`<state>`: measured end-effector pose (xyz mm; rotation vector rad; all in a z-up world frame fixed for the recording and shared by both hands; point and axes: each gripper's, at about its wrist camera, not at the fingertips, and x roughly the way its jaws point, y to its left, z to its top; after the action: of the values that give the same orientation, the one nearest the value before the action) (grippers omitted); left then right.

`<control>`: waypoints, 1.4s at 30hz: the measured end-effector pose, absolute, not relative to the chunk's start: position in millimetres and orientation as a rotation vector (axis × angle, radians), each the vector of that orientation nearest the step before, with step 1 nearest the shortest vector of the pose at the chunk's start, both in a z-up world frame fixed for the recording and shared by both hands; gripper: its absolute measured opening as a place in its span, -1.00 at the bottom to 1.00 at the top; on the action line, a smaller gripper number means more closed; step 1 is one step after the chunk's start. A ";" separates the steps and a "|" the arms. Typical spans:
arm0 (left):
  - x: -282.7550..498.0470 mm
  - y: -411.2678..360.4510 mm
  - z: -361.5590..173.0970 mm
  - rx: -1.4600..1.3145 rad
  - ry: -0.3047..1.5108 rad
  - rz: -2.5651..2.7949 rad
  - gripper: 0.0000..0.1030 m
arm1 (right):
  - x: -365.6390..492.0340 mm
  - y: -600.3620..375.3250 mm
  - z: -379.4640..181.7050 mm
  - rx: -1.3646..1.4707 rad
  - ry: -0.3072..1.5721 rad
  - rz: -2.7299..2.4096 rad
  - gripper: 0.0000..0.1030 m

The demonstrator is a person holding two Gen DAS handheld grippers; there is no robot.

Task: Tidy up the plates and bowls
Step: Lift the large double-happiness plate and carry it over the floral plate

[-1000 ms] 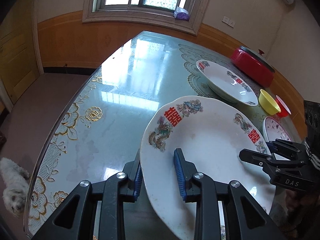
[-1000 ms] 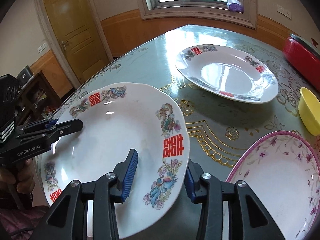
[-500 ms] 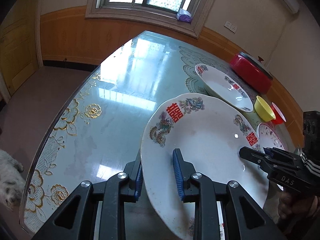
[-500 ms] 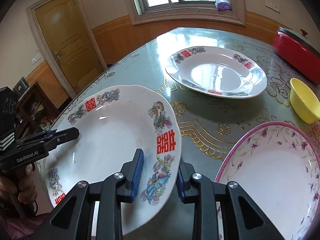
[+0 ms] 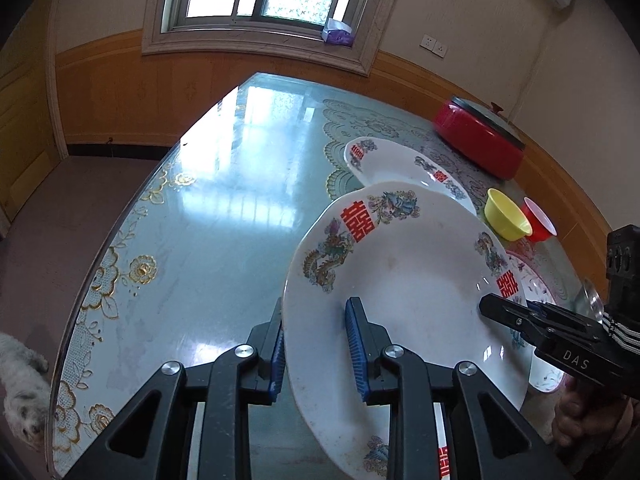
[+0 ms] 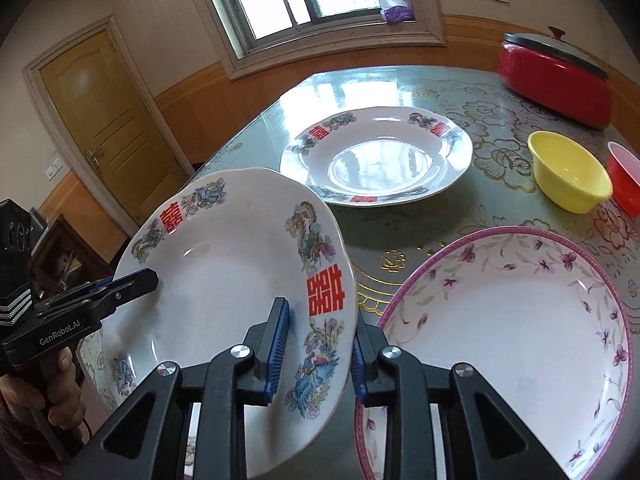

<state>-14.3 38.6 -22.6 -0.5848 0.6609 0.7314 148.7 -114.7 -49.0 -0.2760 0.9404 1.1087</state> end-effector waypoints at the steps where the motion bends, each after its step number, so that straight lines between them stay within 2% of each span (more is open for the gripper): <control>1: -9.2 37.3 -18.5 -0.575 0.660 0.721 -0.47 | 149.4 -120.0 -44.8 -0.266 0.933 1.099 -0.48; 12: 89.3 1.0 2.1 -0.469 0.681 0.507 -0.46 | 188.9 -208.2 -14.0 -0.165 0.909 0.864 -0.48; 22: 167.2 -33.0 -24.3 -0.457 0.756 0.406 -0.46 | 230.1 -264.2 -34.0 -0.180 0.982 0.714 -0.43; 42: 177.6 -40.8 -37.5 -0.479 0.800 0.465 -0.44 | 246.0 -259.9 -45.9 -0.218 0.963 0.730 -0.37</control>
<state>177.6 -40.8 -37.5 -0.4787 0.7996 0.4654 246.0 -259.9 -45.9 -0.2177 0.9628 0.7303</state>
